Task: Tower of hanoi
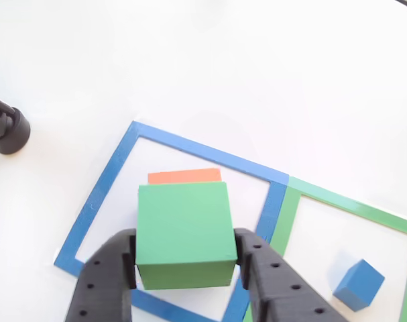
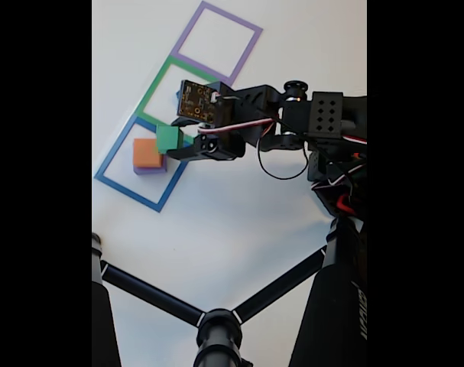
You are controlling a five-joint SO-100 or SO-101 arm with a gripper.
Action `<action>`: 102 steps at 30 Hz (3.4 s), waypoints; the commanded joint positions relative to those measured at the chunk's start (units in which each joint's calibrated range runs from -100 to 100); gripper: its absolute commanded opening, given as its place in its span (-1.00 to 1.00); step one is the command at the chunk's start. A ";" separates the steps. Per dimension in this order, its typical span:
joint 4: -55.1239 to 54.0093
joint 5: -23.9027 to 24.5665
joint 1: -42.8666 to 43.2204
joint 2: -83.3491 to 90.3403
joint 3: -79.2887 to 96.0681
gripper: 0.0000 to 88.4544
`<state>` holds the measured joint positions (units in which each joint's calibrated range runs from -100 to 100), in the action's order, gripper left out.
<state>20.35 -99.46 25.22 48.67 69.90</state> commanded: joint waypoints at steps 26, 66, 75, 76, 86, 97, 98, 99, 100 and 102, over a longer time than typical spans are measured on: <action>-46.35 -0.54 -0.87 -32.08 1.92 -0.87; -51.29 -0.54 -0.39 -39.43 1.01 -0.60; -52.82 -0.54 -1.06 -39.67 0.74 -0.44; -52.82 -0.54 -1.06 -39.43 0.56 -0.44; -36.95 -0.54 -0.67 -28.12 -6.35 -0.47; 1.35 -0.54 -6.33 -6.40 -13.99 -0.96; 5.80 -0.54 -7.77 -3.82 -14.08 -0.98; 11.22 -0.54 -9.30 -0.99 -14.44 -0.98; 16.08 -0.54 -10.84 1.27 -15.08 -0.98; 26.93 -0.54 -14.00 5.31 -18.17 -0.98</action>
<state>28.01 -99.46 16.44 44.79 57.95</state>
